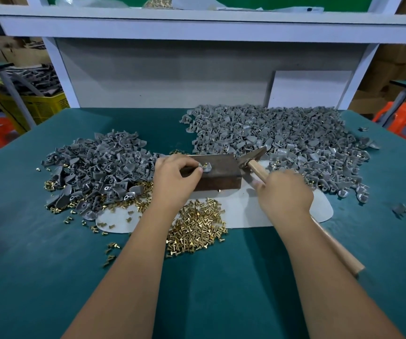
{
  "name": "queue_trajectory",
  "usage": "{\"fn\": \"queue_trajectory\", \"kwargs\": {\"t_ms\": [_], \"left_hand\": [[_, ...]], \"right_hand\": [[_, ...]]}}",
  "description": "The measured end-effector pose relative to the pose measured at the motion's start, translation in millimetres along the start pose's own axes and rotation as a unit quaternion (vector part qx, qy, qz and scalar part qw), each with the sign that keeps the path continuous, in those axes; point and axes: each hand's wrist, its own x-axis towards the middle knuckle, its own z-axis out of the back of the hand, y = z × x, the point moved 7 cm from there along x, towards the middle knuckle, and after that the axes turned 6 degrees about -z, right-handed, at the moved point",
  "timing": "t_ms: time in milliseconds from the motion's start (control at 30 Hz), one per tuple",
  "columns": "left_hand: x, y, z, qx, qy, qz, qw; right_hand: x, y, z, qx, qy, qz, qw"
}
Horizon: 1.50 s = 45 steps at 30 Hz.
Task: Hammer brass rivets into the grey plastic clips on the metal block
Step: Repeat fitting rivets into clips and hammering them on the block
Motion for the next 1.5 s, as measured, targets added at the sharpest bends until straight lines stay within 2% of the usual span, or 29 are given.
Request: {"fn": "queue_trajectory", "kwargs": {"t_ms": [133,200,300,400,467,600,733,900,1033,1167,1267,1400,1500], "left_hand": [[-2,0,1,0.006,-0.002,0.007,1.000],[-3,-1,0,0.015,-0.005,0.008,1.000],[-4,-2,2,0.050,-0.022,0.004,0.999],[-3,-4,3,0.063,-0.035,-0.009,0.997],[-3,-3,3,0.052,-0.034,-0.006,0.998],[-4,-1,4,0.036,-0.040,0.007,0.998],[-4,-2,6,0.034,-0.055,0.012,0.998],[-4,2,3,0.031,-0.057,0.019,0.998],[-3,3,2,0.052,-0.056,0.028,0.997],[-3,6,0,0.040,-0.061,0.028,0.997],[-3,6,0,0.047,-0.059,0.032,0.997],[-4,7,0,0.039,-0.057,0.033,0.997],[-4,7,0,0.036,-0.060,0.034,0.997]], "right_hand": [[0,1,6,0.051,-0.005,-0.007,0.999],[1,0,17,0.076,-0.033,-0.010,0.996],[-6,9,41,0.158,-0.074,0.041,0.984],[-19,25,56,0.233,-0.024,0.102,0.967],[-26,35,60,0.223,-0.002,0.125,0.967],[-31,40,71,0.206,-0.050,0.133,0.968],[-35,51,65,0.105,-0.021,0.162,0.981],[-37,55,83,0.155,-0.112,0.164,0.968],[-42,66,70,0.083,-0.070,0.186,0.977],[-48,65,82,0.102,-0.143,0.178,0.968],[-45,65,69,0.077,-0.090,0.191,0.974],[-43,58,80,0.160,-0.118,0.164,0.966],[-43,61,71,0.116,-0.091,0.179,0.973]]}}
